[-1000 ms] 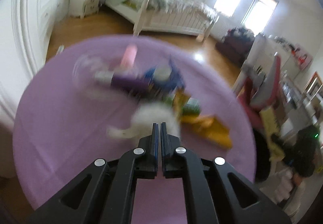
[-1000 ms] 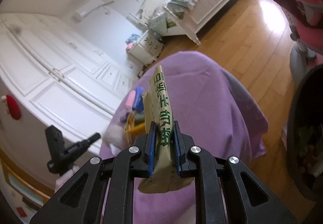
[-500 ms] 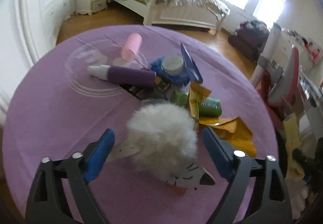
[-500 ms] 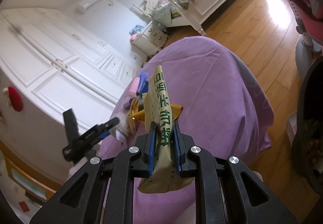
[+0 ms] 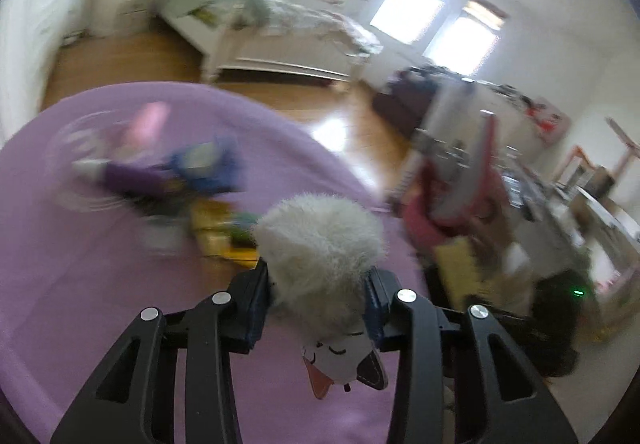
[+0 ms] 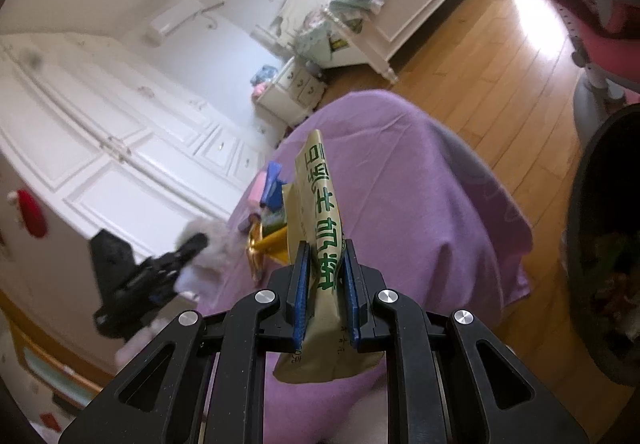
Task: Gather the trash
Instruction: 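Carry both items over the black bin and open both tools to drop them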
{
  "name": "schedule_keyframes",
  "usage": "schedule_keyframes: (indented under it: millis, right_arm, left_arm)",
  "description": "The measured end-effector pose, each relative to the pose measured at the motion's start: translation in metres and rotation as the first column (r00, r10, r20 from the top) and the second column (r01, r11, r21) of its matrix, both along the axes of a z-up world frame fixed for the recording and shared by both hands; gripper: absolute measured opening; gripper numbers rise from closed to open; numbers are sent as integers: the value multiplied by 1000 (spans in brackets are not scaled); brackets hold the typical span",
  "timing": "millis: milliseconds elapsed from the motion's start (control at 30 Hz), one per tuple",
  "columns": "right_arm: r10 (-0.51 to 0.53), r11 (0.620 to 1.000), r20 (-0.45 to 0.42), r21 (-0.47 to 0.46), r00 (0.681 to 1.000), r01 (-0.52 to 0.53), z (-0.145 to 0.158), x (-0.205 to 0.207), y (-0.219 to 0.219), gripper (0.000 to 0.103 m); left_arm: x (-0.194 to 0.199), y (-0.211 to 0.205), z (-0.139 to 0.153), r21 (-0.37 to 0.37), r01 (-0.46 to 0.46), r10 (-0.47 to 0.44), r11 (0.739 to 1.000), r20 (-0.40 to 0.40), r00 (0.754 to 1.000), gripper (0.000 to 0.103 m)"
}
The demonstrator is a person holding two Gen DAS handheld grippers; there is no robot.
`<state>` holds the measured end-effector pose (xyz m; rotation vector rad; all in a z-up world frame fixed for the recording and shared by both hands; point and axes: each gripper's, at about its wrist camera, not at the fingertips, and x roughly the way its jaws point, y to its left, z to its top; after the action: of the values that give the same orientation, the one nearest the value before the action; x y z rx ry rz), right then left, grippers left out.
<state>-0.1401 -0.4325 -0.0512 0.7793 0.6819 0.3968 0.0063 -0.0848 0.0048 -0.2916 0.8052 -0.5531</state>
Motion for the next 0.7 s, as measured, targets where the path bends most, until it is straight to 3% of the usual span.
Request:
schedule_keyframes:
  millis: [133,233,533,700]
  right_arm:
    - [-82,997,0,-8,997,82,-1,-18,-29,17]
    - [-158,987,-14,-13,987,158,-6,-36,-55,17]
    - [-374,926,-67,-72,925,370,-34,-89,-127,17]
    - [-457,890,-128,-85,880,449,-67,-102,-159,17]
  left_arm:
    - [-5,-64,0,-57,156,-157,986,-14,987,39]
    - [-7,-112,-12,-73,257,-260,964,-34,965,39]
    - [-12,-235,-52,-75,508,-513,858,-113,851,39]
    - [-5,-277,-72,-43,571,-568,820,-180,803,39]
